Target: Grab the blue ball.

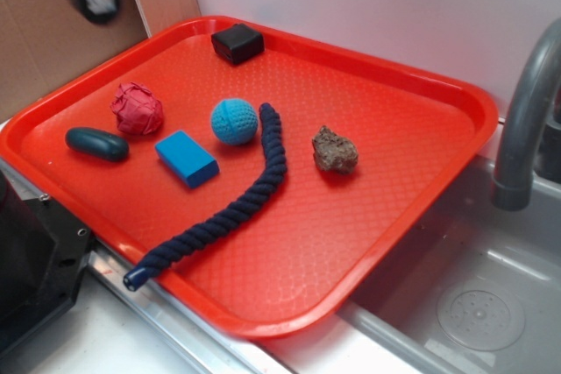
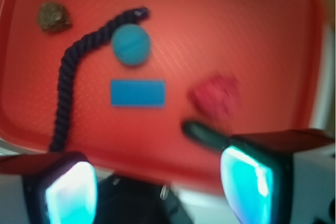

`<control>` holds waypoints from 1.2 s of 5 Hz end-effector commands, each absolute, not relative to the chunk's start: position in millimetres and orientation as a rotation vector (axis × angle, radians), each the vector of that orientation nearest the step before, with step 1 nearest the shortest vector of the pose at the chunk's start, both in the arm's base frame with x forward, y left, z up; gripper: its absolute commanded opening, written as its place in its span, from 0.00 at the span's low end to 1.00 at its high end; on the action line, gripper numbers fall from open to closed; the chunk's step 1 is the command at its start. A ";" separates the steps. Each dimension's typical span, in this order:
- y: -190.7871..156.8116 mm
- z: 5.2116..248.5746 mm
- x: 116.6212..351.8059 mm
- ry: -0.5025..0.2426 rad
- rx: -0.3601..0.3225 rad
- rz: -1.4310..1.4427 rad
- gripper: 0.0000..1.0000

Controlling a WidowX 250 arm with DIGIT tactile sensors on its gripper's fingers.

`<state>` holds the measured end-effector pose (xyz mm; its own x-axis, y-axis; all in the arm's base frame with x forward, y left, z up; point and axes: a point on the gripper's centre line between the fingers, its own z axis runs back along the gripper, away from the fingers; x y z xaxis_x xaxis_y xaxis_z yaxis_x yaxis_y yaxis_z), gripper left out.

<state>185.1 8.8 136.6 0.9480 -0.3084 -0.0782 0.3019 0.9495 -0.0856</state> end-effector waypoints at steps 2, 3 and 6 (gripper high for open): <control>1.3 118.8 214.9 0.006 -0.068 -0.433 1.00; 1.3 118.8 214.9 0.006 -0.068 -0.433 1.00; -39.4 66.0 217.6 0.000 0.028 -0.566 1.00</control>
<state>213.6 -30.8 60.0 0.8524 -0.5214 -0.0382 0.5222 0.8527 0.0132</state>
